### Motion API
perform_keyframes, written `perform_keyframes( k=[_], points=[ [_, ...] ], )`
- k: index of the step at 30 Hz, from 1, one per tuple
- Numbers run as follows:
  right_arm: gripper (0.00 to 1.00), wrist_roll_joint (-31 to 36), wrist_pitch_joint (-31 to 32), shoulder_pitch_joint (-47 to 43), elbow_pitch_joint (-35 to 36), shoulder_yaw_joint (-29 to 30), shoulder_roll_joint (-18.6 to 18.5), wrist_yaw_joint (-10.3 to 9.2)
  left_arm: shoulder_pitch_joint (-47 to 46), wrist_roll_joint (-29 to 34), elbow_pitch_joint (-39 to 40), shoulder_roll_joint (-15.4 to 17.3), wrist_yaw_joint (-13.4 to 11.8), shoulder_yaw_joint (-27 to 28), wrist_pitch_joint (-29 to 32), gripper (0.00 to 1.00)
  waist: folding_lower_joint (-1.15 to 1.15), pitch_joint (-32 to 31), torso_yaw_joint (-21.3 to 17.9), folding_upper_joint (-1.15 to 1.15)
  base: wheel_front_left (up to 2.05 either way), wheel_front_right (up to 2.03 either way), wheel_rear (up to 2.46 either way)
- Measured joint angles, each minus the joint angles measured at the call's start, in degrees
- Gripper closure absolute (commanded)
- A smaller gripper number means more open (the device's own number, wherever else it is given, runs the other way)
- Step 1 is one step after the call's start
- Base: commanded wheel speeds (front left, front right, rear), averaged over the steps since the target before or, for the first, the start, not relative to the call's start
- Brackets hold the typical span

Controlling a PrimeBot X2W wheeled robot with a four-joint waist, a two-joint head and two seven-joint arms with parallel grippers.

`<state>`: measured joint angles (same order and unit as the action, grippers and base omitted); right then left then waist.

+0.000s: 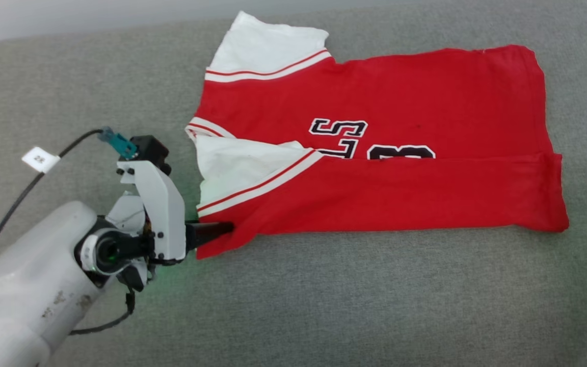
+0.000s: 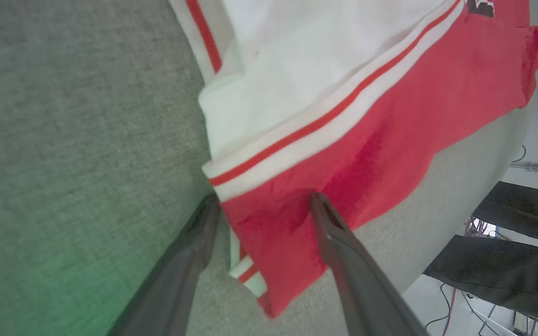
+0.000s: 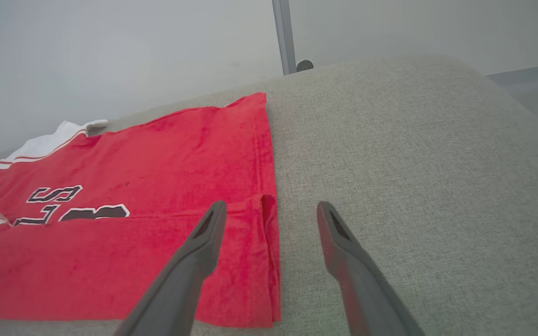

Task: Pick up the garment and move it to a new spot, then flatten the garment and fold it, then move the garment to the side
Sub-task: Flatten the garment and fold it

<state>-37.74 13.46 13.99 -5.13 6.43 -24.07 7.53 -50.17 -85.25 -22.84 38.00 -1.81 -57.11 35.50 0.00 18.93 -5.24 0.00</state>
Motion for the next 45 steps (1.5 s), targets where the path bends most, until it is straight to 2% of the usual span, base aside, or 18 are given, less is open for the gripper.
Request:
perform_keyframes(
  k=[2, 3, 4, 5, 6, 7, 16, 24, 25, 26, 27, 28, 29, 37, 42, 45],
  points=[
    [0.0, 0.0, 0.0, 0.2, 0.0, 0.1, 0.0, 0.0, 0.0, -0.4, -0.9, -0.3, 0.9, 0.2, 0.3, 0.0, 0.0, 0.5, -0.5, 0.0, 0.0, 0.0, 0.0],
    [0.0, 0.0, 0.3, 0.4, 0.0, 0.1, 0.0, 0.0, -0.1, -0.6, -1.3, -0.4, 1.4, 0.4, 0.3, 0.04, 0.0, 0.7, -0.8, 0.0, 0.0, 0.0, 0.0],
    [0.0, 0.0, 0.7, 0.4, 0.0, -0.1, 0.0, 0.0, -0.1, -0.6, -1.7, -0.5, 1.7, 0.6, 0.3, 0.29, 0.0, 0.9, -0.9, 0.0, 0.0, 0.0, 0.0],
    [0.0, 0.1, 1.2, 0.4, 0.0, -0.4, -0.1, 0.0, -0.2, -0.9, -2.1, -0.6, 2.1, 0.7, 0.2, 0.63, 0.0, 1.1, -1.1, 0.0, 0.0, 0.0, 0.0],
    [0.0, 0.2, 1.9, 0.4, -0.1, -0.9, -0.3, 0.0, -0.3, -0.9, -2.5, -0.6, 2.4, 0.8, 0.2, 0.84, 0.0, 1.3, -1.2, 0.0, 0.0, 0.0, 0.0],
    [0.0, 0.3, 3.1, 0.6, -0.2, -1.6, -0.6, 0.0, -0.4, -0.9, -2.8, -0.7, 2.9, 0.8, 0.2, 1.0, 0.0, 1.4, -1.3, 0.0, 0.0, 0.0, 0.0],
    [0.0, 0.4, 19.4, 3.1, -1.2, -8.3, -6.0, 0.0, -1.1, -1.0, -5.0, -1.9, 4.6, 1.1, -0.3, 1.0, 0.0, 2.1, -0.6, 0.0, 0.0, 0.0, 0.0],
    [0.0, 1.2, 26.6, 7.7, -4.1, -10.6, -6.2, 0.0, -1.8, -0.4, -5.2, -3.1, 5.9, 1.2, -1.3, 1.0, 0.0, 3.4, 0.9, 0.0, 0.0, 0.0, 0.0],
    [0.32, 1.4, 27.4, 8.0, -4.6, -11.4, -6.3, 0.0, -1.9, -0.4, -5.3, -3.2, 6.0, 1.2, -1.5, 1.0, 0.0, 3.6, 1.1, 0.0, 0.0, 0.0, 0.0],
    [0.53, 1.5, 27.7, 8.1, -5.0, -11.8, -6.5, 0.0, -2.0, -0.4, -5.4, -3.5, 6.2, 1.2, -1.6, 1.0, 0.0, 3.7, 1.3, 0.0, 0.0, 0.0, 0.0],
    [0.66, 1.4, 28.0, 8.3, -5.4, -12.0, -6.8, 0.0, -2.1, -0.3, -5.5, -3.7, 6.2, 1.2, -1.8, 1.0, 0.0, 3.7, 1.5, 0.0, 0.0, 0.0, 0.0],
    [0.92, 1.4, 28.2, 8.7, -5.7, -12.2, -7.1, 0.0, -2.1, -0.3, -5.6, -4.0, 6.4, 1.2, -2.0, 1.0, 0.0, 3.8, 1.7, 0.0, 0.0, 0.0, 0.0],
    [1.0, 1.4, 28.2, 8.9, -5.9, -12.3, -7.3, 0.0, -2.1, -0.3, -5.7, -4.2, 6.4, 1.3, -2.2, 1.0, 0.0, 3.8, 1.9, 0.0, 0.0, 0.0, 0.0],
    [1.0, 0.4, 27.8, 8.8, -7.2, -12.3, -7.7, 0.01, -0.3, -0.6, -5.5, -4.6, 7.4, 2.1, -5.1, 1.0, 0.0, 2.6, 2.7, 0.0, 0.0, 0.0, 0.0],
    [1.0, -0.6, 28.0, 8.3, -7.4, -12.6, -8.8, 0.01, 4.0, -1.0, -0.5, -2.0, 7.8, 2.7, -7.8, 1.0, 0.0, 1.3, 2.7, 0.0, 0.0, 0.0, 0.0],
    [1.0, -1.3, 28.2, 7.2, -7.1, -12.7, -9.9, 0.01, 7.1, -0.9, 4.1, -0.1, 7.1, 2.4, -9.0, 1.0, 0.0, 0.6, 2.8, 0.0, 0.0, 0.0, 0.0]
  ],
)
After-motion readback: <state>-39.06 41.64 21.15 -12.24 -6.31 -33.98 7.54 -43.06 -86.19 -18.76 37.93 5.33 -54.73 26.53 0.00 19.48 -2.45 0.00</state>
